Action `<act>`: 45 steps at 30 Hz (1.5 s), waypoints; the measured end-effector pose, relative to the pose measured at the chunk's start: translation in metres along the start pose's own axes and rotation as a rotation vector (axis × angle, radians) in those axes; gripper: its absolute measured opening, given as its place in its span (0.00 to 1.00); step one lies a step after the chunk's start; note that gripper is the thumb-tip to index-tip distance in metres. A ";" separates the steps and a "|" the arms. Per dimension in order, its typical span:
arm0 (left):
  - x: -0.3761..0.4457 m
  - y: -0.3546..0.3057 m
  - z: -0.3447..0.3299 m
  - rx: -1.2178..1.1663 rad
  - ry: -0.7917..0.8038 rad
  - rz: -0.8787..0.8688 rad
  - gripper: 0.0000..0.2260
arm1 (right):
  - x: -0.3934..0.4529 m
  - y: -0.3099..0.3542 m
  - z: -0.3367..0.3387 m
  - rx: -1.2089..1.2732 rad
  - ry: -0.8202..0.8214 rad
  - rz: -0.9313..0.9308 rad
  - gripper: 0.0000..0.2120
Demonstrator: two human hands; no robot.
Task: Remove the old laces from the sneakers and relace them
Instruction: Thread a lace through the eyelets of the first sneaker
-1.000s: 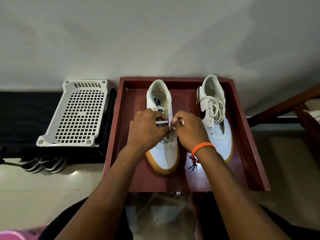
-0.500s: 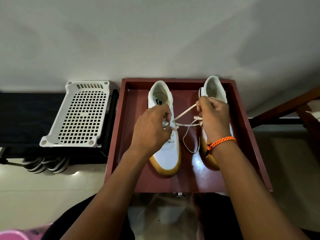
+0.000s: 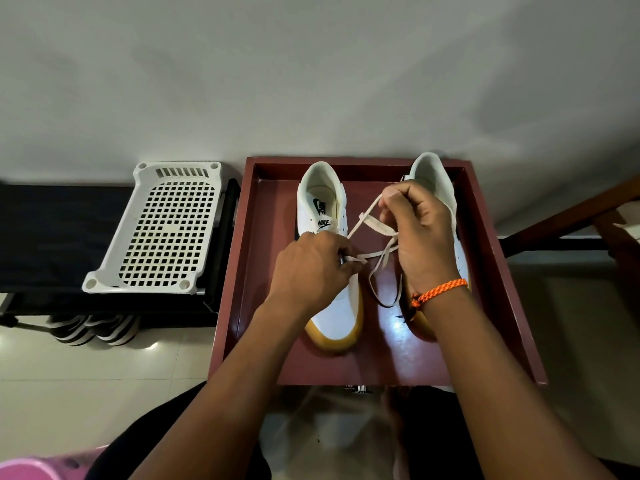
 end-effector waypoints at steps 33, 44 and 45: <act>0.006 0.072 0.052 -1.376 -0.229 0.374 0.14 | -0.020 -0.028 -0.013 -0.464 0.512 -0.207 0.09; 0.004 0.038 0.039 -1.204 0.053 0.233 0.15 | -0.027 -0.015 -0.050 -0.198 0.357 -0.055 0.11; 0.004 0.039 0.039 -1.207 0.042 0.237 0.15 | -0.024 -0.014 -0.045 -0.213 0.364 -0.069 0.12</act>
Point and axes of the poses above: each hand's wrist, its own x-axis towards the middle knuckle, its own z-axis out of the back of the hand, y = z × x, the point moved 6 cm from there along x, towards the middle knuckle, and after that the axes turned 11 degrees about x, right-handed, at the moved point
